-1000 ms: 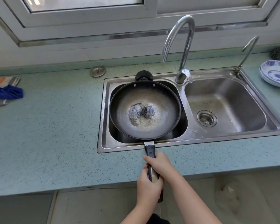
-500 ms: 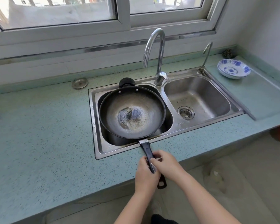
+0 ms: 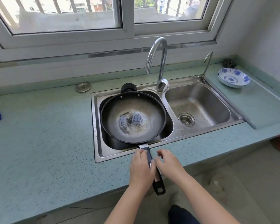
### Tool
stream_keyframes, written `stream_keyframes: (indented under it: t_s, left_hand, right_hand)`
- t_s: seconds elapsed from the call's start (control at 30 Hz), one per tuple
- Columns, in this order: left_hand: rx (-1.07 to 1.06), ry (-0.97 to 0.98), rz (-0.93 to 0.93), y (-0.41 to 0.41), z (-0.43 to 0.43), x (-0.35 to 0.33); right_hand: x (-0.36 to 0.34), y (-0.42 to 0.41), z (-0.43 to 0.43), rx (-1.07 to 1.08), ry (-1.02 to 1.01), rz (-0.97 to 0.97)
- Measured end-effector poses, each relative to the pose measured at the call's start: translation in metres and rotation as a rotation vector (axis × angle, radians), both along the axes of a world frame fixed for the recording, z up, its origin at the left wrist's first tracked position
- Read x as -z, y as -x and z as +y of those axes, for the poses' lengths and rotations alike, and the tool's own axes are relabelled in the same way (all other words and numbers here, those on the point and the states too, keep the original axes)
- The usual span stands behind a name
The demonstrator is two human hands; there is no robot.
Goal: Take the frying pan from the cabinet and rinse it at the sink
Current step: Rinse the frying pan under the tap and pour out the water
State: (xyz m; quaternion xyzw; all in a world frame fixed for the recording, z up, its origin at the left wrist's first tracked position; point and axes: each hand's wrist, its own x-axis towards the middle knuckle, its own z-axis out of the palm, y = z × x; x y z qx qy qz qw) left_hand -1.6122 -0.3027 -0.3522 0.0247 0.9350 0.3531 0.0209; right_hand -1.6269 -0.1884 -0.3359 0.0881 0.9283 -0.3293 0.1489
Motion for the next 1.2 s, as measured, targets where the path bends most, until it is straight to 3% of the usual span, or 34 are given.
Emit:
stream_keyframes:
  t_s: [0.23, 0.67, 0.77, 0.9, 1.2]
  left_hand:
    - [0.039, 0.097, 0.036, 0.044, 0.044, 0.013]
    - [-0.010, 0.226, 0.064, 0.161, 0.127, 0.025]
    - [-0.029, 0.245, 0.126, 0.173, 0.135, 0.033]
    - [-0.051, 0.288, 0.201, 0.181, 0.143, 0.045]
    - [-0.091, 0.339, 0.263, 0.188, 0.153, 0.064]
  right_hand:
    - [0.007, 0.046, 0.054, -0.028, -0.017, 0.096]
    - [0.002, 0.218, 0.162, -0.041, 0.087, 0.156]
    - [-0.001, 0.249, 0.166, 0.024, 0.274, 0.145]
    - [-0.010, 0.280, 0.161, 0.183, 0.707, -0.069]
    - [-0.001, 0.307, 0.162, 0.262, 1.026, -0.157]
